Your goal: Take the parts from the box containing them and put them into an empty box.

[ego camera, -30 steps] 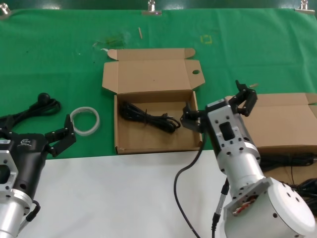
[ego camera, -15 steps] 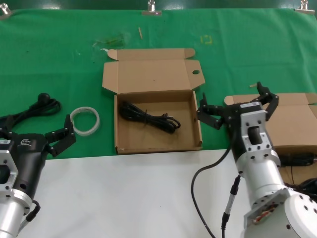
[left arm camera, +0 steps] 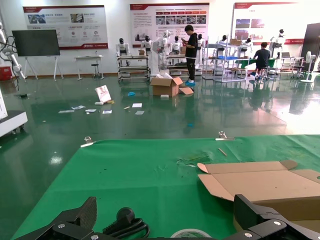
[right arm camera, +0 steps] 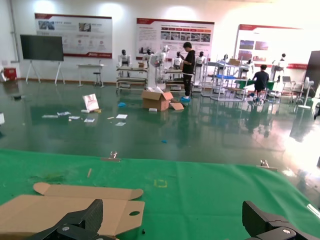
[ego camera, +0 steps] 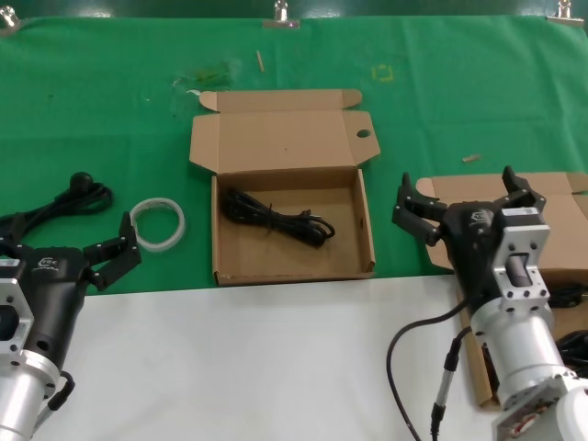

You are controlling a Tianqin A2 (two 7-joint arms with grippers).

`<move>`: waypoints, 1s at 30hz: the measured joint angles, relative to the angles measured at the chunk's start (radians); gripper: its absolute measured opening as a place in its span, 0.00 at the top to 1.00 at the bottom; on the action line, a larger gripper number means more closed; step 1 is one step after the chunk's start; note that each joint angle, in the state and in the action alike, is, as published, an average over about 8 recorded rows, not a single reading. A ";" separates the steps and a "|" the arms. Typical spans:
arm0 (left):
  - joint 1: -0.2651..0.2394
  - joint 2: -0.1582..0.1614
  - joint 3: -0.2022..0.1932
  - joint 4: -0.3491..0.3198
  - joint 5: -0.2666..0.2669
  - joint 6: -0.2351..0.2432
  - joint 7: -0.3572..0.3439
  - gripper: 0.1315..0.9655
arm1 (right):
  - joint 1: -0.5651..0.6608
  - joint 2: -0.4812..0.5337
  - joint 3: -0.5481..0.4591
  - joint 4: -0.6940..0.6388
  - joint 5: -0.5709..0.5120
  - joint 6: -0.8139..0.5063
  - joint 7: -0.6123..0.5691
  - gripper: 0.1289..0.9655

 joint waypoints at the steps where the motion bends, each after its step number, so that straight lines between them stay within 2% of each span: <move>1: 0.000 0.000 0.000 0.000 0.000 0.000 0.000 0.00 | -0.005 0.000 0.009 0.000 -0.012 -0.011 0.022 0.00; 15: 0.000 0.000 0.000 0.000 0.000 0.000 0.000 0.00 | -0.072 0.000 0.119 0.002 -0.172 -0.149 0.308 0.00; 30: 0.000 0.000 0.000 0.000 0.000 0.000 0.000 0.00 | -0.077 0.000 0.126 0.002 -0.183 -0.159 0.328 0.00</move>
